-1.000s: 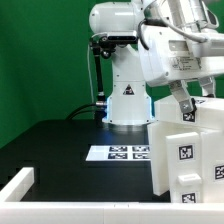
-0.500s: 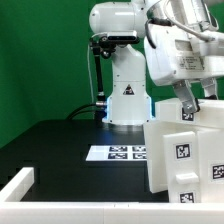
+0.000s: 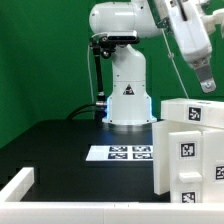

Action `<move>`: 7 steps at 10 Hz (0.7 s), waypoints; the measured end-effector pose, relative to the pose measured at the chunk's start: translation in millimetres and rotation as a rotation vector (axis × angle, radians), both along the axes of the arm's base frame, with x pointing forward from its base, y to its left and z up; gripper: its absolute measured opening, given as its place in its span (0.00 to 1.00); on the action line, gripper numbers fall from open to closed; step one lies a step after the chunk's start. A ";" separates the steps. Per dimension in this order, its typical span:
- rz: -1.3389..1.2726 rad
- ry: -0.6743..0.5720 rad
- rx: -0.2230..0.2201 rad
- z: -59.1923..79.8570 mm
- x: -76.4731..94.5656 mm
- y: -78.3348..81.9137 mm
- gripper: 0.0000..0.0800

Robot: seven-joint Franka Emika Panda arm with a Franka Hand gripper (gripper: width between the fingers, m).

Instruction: Assemble cabinet

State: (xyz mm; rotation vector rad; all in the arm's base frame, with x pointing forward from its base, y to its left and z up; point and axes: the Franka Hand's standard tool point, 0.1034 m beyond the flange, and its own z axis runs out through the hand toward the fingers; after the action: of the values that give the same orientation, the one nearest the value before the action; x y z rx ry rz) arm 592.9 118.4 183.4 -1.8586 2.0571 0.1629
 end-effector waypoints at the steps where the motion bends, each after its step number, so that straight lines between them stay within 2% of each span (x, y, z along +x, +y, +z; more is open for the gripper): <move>1: 0.055 -0.019 -0.011 -0.1 0.0 0.0 0.81; 2: 0.102 -0.034 -0.021 -0.1 -0.1 0.0 0.81; 3: 0.275 -0.014 -0.049 1.3 -5.7 4.7 0.81; 5: 0.640 0.005 -0.092 2.2 -2.5 16.8 0.81; 7: 0.769 -0.038 -0.106 -0.8 1.7 16.6 0.81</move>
Offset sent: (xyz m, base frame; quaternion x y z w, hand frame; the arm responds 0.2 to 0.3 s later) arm 0.0058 0.0214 0.0112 -0.1429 -0.0124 -0.3019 0.9425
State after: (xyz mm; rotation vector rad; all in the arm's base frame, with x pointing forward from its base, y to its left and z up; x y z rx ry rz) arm 594.5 135.0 182.6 -2.6001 1.2436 0.2081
